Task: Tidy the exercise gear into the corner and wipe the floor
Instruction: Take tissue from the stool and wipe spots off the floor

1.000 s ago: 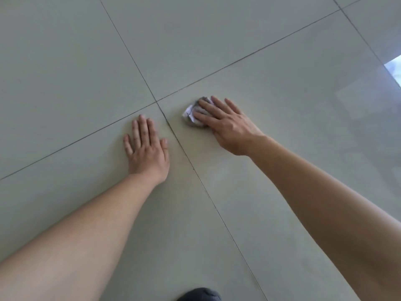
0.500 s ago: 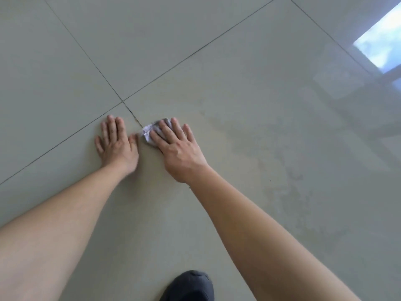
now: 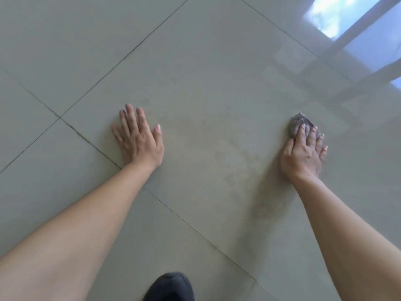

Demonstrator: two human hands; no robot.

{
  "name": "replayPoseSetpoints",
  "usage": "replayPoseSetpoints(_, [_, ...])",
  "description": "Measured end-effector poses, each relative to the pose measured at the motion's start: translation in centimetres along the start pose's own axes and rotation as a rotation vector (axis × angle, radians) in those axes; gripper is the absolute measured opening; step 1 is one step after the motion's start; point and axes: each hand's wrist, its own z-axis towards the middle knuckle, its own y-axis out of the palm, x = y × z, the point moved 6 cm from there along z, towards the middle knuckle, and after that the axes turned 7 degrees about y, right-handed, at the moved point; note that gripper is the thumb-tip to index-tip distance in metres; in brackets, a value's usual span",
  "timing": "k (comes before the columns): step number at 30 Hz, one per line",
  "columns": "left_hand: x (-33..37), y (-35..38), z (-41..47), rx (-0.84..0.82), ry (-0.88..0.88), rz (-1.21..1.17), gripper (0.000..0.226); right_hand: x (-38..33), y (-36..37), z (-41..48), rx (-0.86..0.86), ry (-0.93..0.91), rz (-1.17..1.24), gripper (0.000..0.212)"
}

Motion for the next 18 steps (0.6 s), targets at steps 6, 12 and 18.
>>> replayPoseSetpoints(6, [12.1, 2.5, 3.5, -0.03, 0.19, -0.036, 0.073, 2.4, 2.7, -8.0, 0.088, 0.197, 0.191, 0.057])
replayPoseSetpoints(12, [13.3, 3.6, 3.7, -0.02, 0.174, 0.044, 0.077, -1.0, 4.1, -11.4, -0.023, -0.379, 0.057, 0.064])
replayPoseSetpoints(18, [13.7, 3.3, 3.5, -0.049, 0.165, 0.055, 0.076, 9.0, 0.2, -2.3, -0.026, 0.237, 0.08, 0.055])
